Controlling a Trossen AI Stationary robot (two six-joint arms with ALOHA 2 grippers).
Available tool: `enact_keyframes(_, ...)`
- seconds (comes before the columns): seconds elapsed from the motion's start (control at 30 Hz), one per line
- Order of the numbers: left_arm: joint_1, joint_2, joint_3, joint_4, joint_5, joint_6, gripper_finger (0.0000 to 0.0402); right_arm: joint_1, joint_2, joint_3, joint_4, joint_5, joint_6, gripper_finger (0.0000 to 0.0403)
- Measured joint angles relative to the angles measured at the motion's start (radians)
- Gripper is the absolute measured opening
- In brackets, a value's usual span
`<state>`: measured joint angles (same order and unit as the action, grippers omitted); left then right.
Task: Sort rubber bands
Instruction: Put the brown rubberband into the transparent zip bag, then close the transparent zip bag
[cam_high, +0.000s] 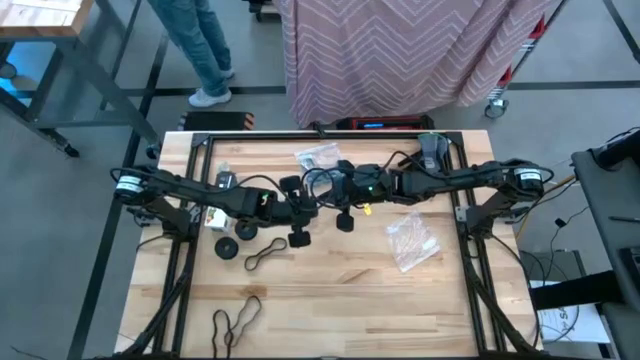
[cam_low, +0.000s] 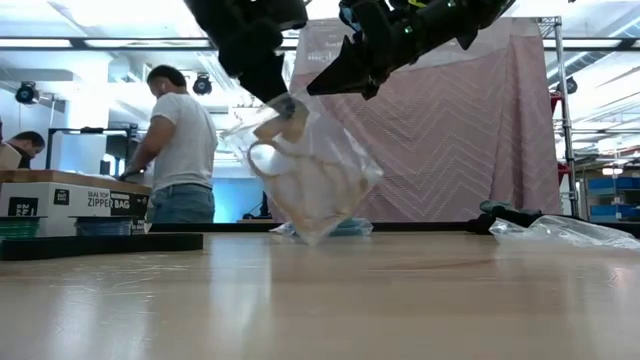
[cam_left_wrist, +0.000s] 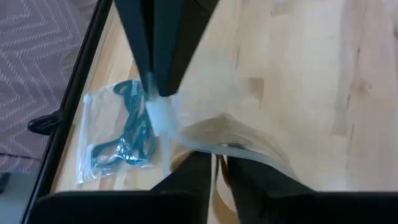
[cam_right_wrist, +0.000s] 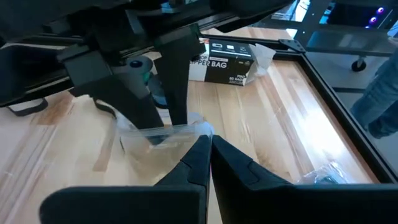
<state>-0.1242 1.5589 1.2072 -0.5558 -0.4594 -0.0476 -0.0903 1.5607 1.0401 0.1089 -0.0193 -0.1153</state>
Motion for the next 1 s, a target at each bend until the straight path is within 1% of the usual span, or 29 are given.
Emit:
enact_keyframes(0.1, -0.004, 0.000, -0.004, -0.002, 0.007, -0.010, 0.0066, 0.000, 0.000, 0.000, 0.000, 0.000, 0.000, 0.0000)
enact_keyframes(0.27, -0.005, -0.001, -0.005, 0.004, 0.036, -0.073, 0.0137, 0.000, 0.000, 0.000, 0.000, 0.000, 0.000, 0.0000)
enact_keyframes(0.37, -0.007, -0.005, -0.006, -0.009, 0.084, -0.089, 0.0178, 0.000, 0.000, 0.000, 0.000, 0.000, 0.000, 0.0000)
enact_keyframes(0.43, -0.011, -0.019, -0.006, -0.014, 0.109, -0.093, 0.0203, 0.000, 0.000, 0.000, 0.000, 0.000, 0.000, 0.0000)
enact_keyframes(0.57, -0.023, -0.070, -0.006, -0.081, 0.112, -0.101, 0.0240, 0.000, 0.000, 0.000, -0.008, 0.000, 0.000, 0.0000)
enact_keyframes(0.7, -0.044, -0.143, -0.006, -0.131, 0.125, -0.127, 0.0259, 0.000, 0.000, 0.000, -0.017, 0.001, 0.000, 0.0000)
enact_keyframes(0.83, -0.067, -0.222, -0.023, -0.137, 0.141, -0.141, 0.0258, -0.002, 0.000, 0.000, -0.022, 0.021, -0.001, 0.0000)
enact_keyframes(0.93, -0.077, -0.300, -0.084, -0.098, 0.139, -0.162, 0.0248, -0.002, 0.000, 0.000, -0.021, 0.022, -0.001, 0.0000)
enact_keyframes(1.0, -0.080, -0.355, -0.144, -0.037, 0.138, -0.188, 0.0239, -0.002, 0.000, 0.000, -0.021, 0.022, 0.000, 0.0000)
